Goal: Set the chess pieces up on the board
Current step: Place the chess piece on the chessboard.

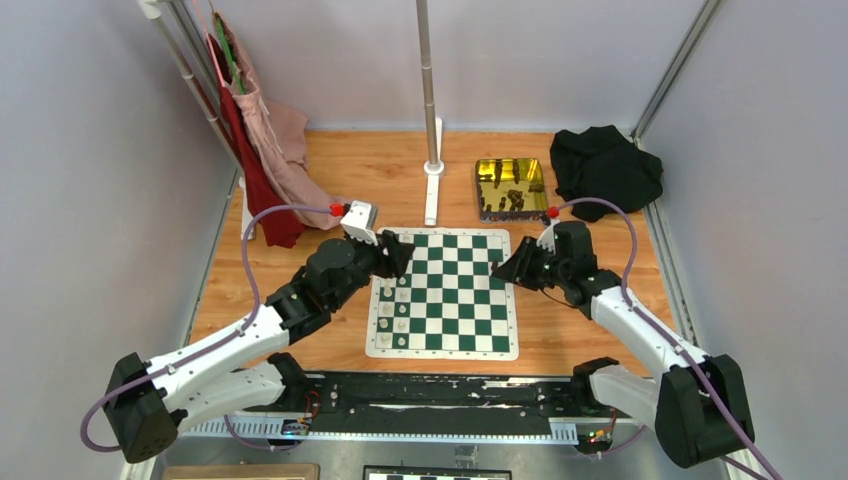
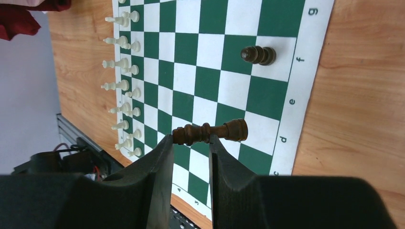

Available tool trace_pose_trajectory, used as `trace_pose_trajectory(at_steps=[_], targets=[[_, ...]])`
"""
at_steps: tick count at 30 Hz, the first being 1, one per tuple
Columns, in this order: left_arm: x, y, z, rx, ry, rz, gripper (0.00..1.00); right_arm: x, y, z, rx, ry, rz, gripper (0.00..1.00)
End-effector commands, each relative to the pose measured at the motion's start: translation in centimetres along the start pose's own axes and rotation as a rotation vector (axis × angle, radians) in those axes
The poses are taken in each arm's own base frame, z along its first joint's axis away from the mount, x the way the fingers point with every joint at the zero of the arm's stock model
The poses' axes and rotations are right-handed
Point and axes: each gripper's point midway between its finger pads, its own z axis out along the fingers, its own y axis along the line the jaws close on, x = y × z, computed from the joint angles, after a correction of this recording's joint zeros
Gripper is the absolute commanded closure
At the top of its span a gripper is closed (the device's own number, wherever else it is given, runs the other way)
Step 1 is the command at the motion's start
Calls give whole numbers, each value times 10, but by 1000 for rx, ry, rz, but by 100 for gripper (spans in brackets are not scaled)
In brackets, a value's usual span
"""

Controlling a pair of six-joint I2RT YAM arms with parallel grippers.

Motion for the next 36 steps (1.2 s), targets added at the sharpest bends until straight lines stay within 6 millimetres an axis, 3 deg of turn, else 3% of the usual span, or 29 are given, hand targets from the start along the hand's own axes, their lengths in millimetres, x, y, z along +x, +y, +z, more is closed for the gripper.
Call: trace_pose_trajectory(at_steps=[1, 14, 36], targets=[[-11, -7, 2, 19, -14, 9, 38, -3, 11, 2, -143, -21, 106, 100], [-8, -9, 8, 18, 6, 12, 39, 5, -5, 11, -291, -47, 268, 100], [1, -11, 16, 6, 38, 6, 40, 29, -29, 12, -293, -26, 346, 100]])
